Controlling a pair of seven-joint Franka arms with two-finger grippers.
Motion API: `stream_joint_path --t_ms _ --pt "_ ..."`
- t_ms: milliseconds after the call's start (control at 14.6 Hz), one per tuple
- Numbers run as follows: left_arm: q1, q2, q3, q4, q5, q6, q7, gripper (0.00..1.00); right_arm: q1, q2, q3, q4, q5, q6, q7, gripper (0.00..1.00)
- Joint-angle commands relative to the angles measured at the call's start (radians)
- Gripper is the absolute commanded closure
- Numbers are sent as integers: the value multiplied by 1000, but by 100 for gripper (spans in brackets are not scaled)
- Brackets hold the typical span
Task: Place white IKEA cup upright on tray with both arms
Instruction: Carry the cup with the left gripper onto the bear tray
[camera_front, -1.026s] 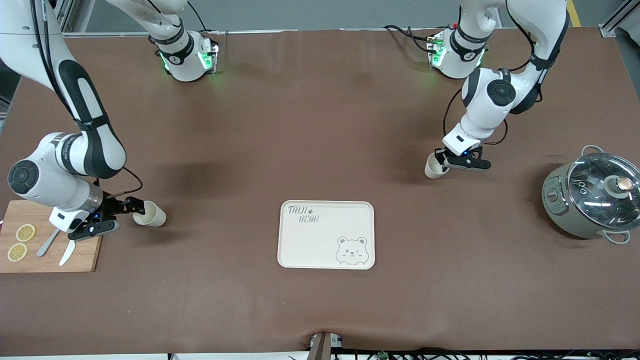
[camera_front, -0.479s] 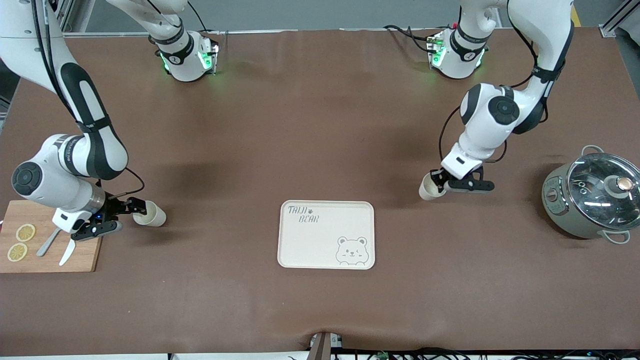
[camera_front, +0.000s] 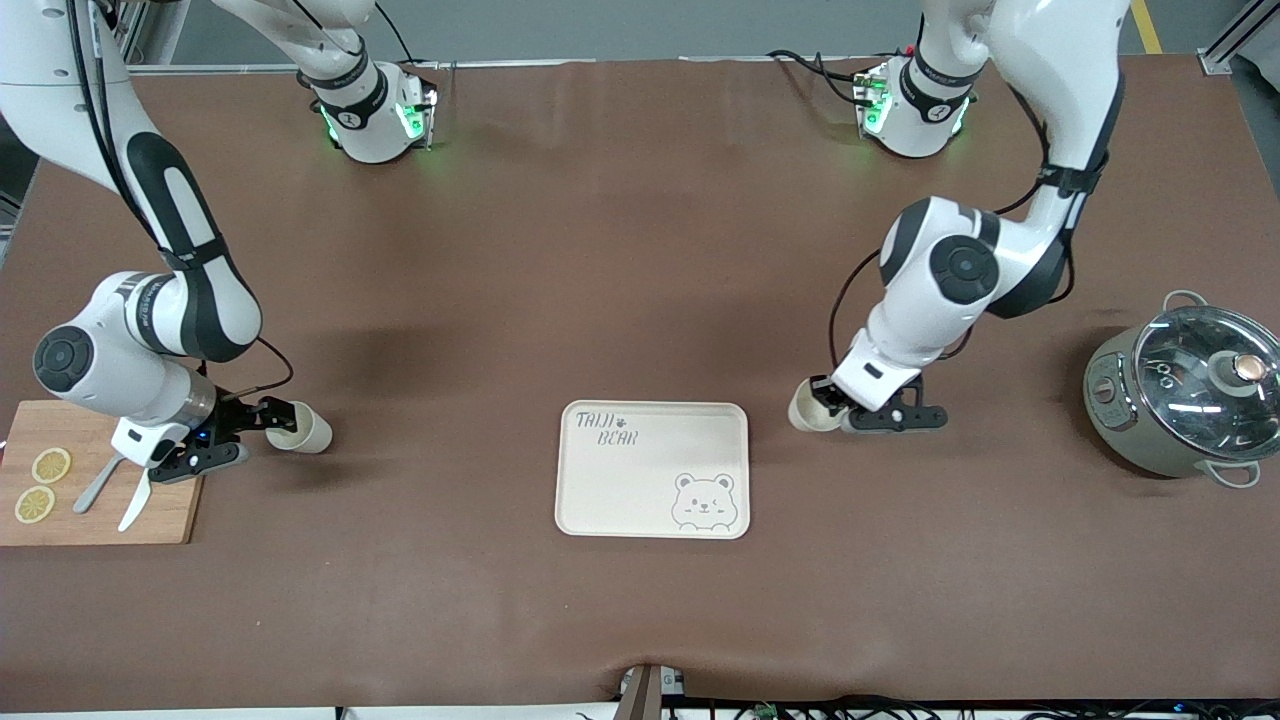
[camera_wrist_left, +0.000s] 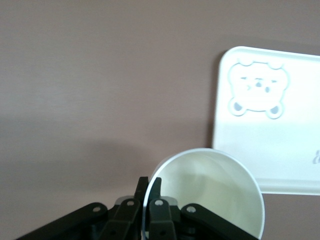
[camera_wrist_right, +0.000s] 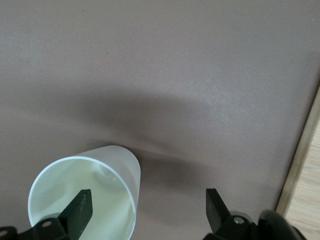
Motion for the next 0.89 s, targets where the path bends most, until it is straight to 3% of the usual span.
stream_joint_path --t_ms 0,342,821 --pt "-51 118 11 175 2 -74 -60 100 -8 -8 8 -54 -9 71 -13 0" --pt "-129 284 17 432 69 -189 -184 100 -8 -9 8 -62 -9 82 -20 0" --pt "-258 394 129 527 72 -140 -262 100 1 -9 8 -64 -10 89 -31 0"
